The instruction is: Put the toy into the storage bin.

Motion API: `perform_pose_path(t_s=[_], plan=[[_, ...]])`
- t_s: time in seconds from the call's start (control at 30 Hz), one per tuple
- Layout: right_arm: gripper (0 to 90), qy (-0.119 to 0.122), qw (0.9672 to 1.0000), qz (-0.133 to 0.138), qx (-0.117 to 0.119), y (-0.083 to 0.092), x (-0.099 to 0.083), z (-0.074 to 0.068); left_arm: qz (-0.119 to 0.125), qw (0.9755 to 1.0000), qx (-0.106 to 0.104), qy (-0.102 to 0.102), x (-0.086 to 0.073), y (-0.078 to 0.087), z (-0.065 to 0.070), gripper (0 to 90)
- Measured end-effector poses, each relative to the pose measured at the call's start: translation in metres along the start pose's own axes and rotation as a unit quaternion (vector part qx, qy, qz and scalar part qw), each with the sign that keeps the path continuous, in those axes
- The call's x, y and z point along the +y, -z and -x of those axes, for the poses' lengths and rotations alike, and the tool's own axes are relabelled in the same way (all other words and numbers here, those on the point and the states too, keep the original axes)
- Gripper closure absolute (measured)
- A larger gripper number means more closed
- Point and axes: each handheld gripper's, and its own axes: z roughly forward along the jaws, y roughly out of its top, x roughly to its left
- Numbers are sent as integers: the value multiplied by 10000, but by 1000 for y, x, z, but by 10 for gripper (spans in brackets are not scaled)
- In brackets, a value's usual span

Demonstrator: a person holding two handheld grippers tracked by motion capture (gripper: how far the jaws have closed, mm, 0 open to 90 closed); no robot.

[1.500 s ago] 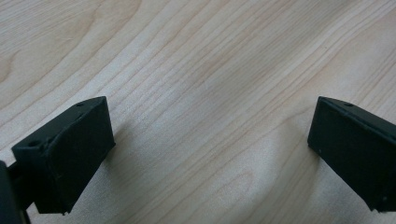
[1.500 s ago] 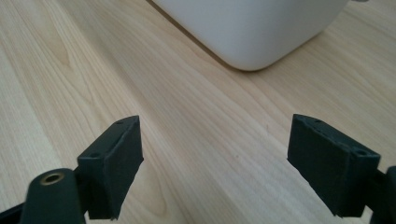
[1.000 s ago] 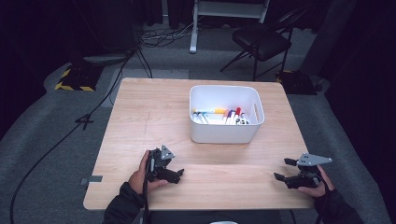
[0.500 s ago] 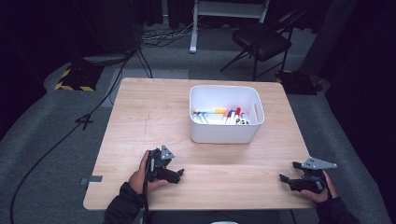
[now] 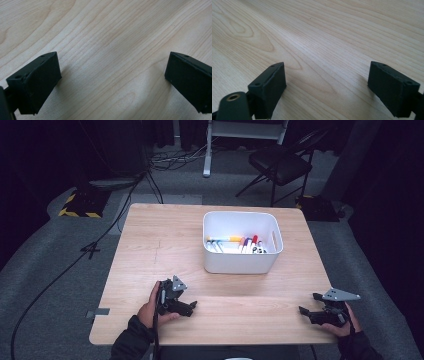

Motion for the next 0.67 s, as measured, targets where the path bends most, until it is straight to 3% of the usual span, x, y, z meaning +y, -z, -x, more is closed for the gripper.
perform_pose_path(t_s=[0.67], plan=[[152, -2, 10000, 1, 0, 0, 0, 0, -29, 10000, -65, 35, 1, -1, 0, 2]])
